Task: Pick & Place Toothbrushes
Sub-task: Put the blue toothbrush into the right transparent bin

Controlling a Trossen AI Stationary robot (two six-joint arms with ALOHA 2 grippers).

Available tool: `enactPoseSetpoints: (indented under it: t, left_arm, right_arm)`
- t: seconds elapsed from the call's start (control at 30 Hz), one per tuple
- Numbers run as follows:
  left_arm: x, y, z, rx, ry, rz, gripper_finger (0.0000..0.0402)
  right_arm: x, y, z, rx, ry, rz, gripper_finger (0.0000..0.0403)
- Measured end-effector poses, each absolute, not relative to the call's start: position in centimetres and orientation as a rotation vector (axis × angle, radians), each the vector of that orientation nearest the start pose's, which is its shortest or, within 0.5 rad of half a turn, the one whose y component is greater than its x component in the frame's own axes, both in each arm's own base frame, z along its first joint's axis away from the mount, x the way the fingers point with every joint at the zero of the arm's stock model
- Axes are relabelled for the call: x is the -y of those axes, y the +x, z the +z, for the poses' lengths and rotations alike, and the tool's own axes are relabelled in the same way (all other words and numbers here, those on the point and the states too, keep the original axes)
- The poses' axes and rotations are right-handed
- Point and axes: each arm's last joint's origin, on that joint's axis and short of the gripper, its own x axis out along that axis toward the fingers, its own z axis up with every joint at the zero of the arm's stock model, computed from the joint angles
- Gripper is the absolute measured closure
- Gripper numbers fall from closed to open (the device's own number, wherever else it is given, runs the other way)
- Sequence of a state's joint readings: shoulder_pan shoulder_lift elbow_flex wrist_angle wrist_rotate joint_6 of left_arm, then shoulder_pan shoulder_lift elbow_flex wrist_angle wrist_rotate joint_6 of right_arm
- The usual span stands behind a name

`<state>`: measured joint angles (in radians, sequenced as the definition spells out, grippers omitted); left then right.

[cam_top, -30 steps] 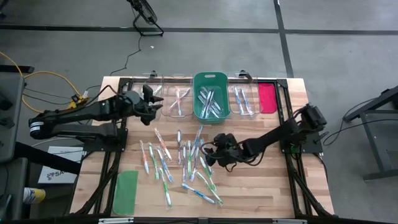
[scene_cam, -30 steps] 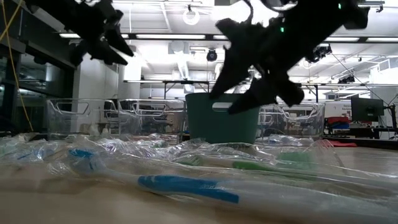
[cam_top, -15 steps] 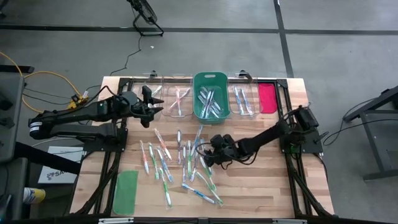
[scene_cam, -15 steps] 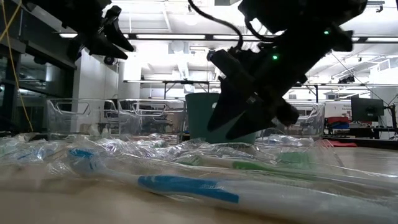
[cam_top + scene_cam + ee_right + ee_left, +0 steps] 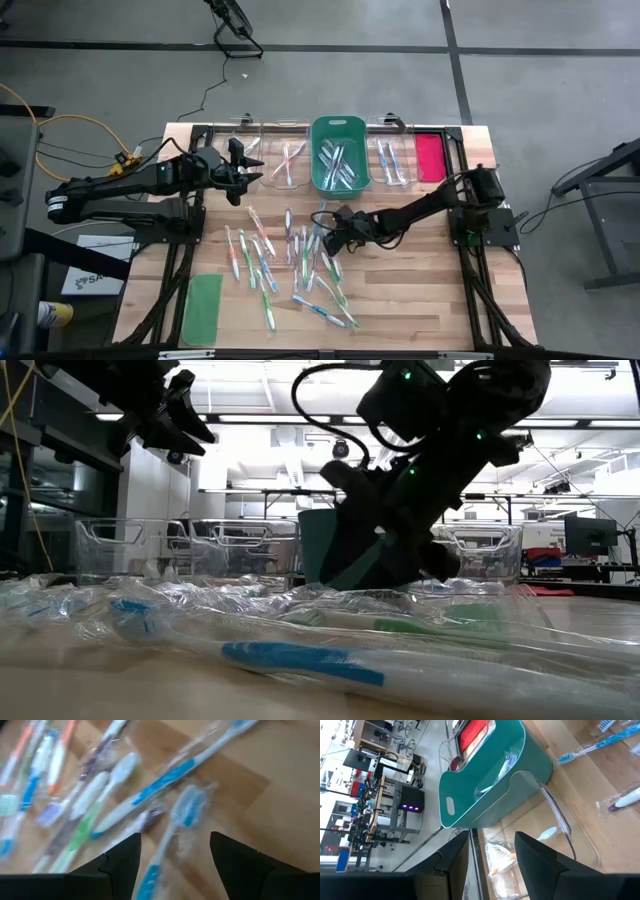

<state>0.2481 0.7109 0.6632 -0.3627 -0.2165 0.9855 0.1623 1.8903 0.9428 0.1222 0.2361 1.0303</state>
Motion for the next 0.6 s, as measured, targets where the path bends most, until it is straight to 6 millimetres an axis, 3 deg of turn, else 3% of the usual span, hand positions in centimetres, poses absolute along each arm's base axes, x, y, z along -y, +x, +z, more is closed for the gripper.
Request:
enactPoseSetpoints:
  t: [0.2,0.53,0.6]
  left_arm:
    - [-4.42,14.93,28.55,-0.605,0.940,0.217,0.0247]
    - [-4.40,14.91,28.50,-0.606,0.927,0.212,0.0247]
    - [-4.40,14.92,28.50,-0.605,0.923,0.213,0.0247]
  right_arm:
    - [-5.18,35.72,11.54,-0.692,0.841,-0.482,0.0211]
    - [-4.94,35.65,11.44,-0.702,0.837,-0.492,0.0377]
    - [-4.94,35.64,11.47,-0.704,0.827,-0.488,0.0392]
